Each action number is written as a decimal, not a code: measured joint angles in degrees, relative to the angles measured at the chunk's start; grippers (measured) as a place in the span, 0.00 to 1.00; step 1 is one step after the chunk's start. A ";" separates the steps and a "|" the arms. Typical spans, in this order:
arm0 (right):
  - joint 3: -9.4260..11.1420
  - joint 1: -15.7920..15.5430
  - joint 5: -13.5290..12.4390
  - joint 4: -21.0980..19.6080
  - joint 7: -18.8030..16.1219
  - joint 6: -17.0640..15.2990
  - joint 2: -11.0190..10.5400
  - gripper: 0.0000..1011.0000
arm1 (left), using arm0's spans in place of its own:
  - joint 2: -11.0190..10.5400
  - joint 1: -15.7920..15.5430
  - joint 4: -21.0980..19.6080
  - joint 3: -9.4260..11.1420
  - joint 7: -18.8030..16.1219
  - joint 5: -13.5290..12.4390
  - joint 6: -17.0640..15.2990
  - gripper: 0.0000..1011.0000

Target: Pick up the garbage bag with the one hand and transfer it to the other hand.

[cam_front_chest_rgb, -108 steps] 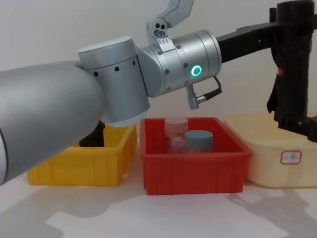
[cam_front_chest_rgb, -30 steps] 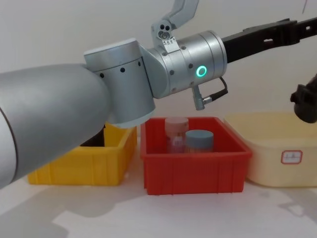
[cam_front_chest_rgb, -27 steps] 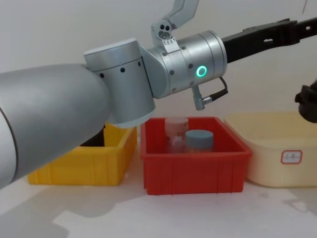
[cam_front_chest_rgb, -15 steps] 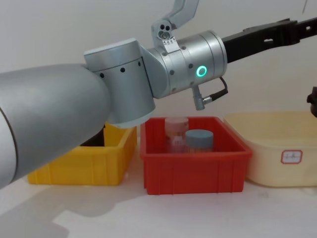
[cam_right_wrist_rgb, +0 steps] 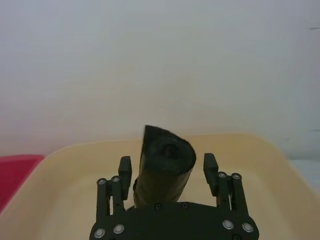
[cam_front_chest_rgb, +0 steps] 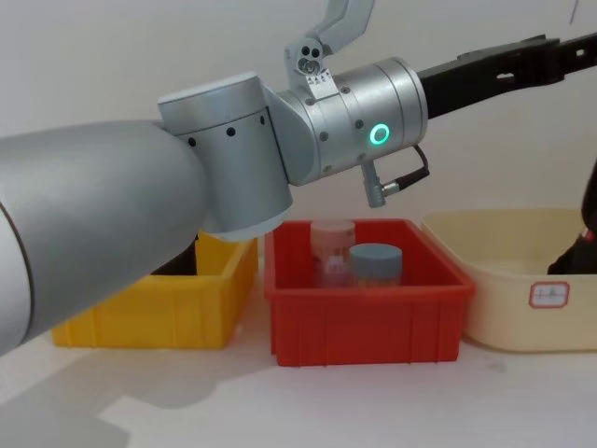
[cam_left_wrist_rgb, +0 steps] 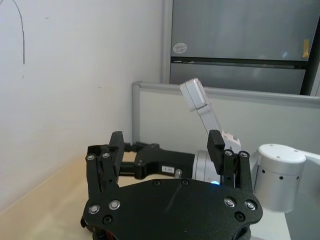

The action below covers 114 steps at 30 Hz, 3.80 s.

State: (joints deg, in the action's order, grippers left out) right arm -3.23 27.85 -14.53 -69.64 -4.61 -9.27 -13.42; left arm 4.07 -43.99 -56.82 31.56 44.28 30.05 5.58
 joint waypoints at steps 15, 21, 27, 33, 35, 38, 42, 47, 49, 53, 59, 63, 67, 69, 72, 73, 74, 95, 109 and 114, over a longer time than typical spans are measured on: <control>2.03 -2.09 3.10 -8.25 6.05 -2.32 -0.52 0.99 | -0.07 0.01 -0.06 0.00 -0.05 0.00 0.01 0.99; 1.77 -4.87 3.71 -13.90 6.23 -2.71 -0.61 0.99 | -0.69 0.60 -1.39 -0.12 -1.66 -0.34 0.10 0.99; 0.77 -7.39 3.97 -18.46 4.99 -3.21 -0.70 0.99 | -1.81 1.72 -3.99 -0.41 -5.04 -1.59 0.17 0.99; -0.82 -9.35 4.19 -21.65 3.35 -3.72 -0.80 0.99 | -2.98 2.89 -6.73 -0.66 -8.77 -3.14 0.11 0.99; -1.63 -10.13 4.27 -22.67 2.47 -3.97 -0.81 0.99 | -3.52 3.45 -8.08 -0.79 -10.38 -3.86 0.00 0.99; -2.73 -10.91 4.35 -23.70 1.28 -4.34 -0.77 0.99 | -4.17 4.18 -9.75 -1.00 -12.78 -4.95 -0.26 0.99; -4.23 -11.74 4.38 -24.51 -0.18 -4.76 -0.59 0.99 | -5.05 5.18 -12.06 -1.40 -15.76 -6.44 -0.69 0.99; -6.52 -12.40 4.37 -24.86 -2.43 -5.27 -0.06 0.99 | -6.34 6.73 -15.56 -2.16 -19.84 -8.62 -1.42 0.99; -7.09 -12.49 4.34 -24.86 -3.15 -5.39 0.10 0.99 | -6.67 7.15 -16.53 -2.41 -20.96 -9.22 -1.68 0.99; -8.51 -12.58 4.20 -24.58 -4.60 -5.58 0.54 0.99 | -7.68 8.47 -19.46 -3.16 -24.41 -11.21 -2.66 0.99; -10.56 -12.33 3.68 -23.51 -6.76 -5.74 1.12 0.99 | -9.11 10.28 -23.42 -4.37 -28.97 -13.91 -4.36 0.99; -11.75 -11.99 3.31 -22.64 -7.93 -5.81 1.44 0.99 | -9.71 11.07 -25.20 -4.97 -31.22 -15.31 -5.41 0.99; -12.89 -11.60 2.97 -21.63 -9.01 -5.90 1.69 0.99 | -10.61 12.34 -27.95 -5.95 -34.43 -17.34 -7.10 0.99; -13.20 -11.50 2.87 -21.32 -9.28 -5.91 1.76 0.99 | -10.90 12.69 -28.75 -6.27 -35.22 -17.96 -7.55 0.99; -13.76 -11.31 2.65 -20.66 -9.81 -5.92 1.82 0.99 | -11.49 13.49 -30.48 -6.98 -37.25 -19.32 -8.84 0.99; -13.98 -11.21 2.55 -20.35 -10.00 -5.93 1.84 0.99 | -11.77 13.90 -31.22 -7.34 -38.36 -19.94 -9.43 0.99; -14.13 -11.14 2.49 -20.14 -10.12 -5.92 1.84 0.99 | -11.88 14.07 -31.71 -7.49 -38.83 -20.25 -9.71 0.99; -17.24 -8.89 1.79 -15.21 -13.16 -6.69 1.05 0.99 | -14.73 17.82 -40.06 -12.04 -49.50 -28.20 -17.75 0.99; -19.40 -5.93 1.84 -10.42 -14.46 -7.06 1.29 0.99 | -15.48 18.70 -42.11 -13.30 -51.85 -30.14 -19.85 0.99; -20.07 -4.60 1.99 -8.08 -14.58 -7.02 1.67 0.99 | -15.60 18.81 -42.40 -13.50 -52.21 -30.43 -20.17 0.99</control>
State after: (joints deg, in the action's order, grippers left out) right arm -23.30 23.25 -12.54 -77.72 -19.19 -16.30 -11.75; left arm -11.53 -25.18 -99.22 18.06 -7.93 -0.38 -14.60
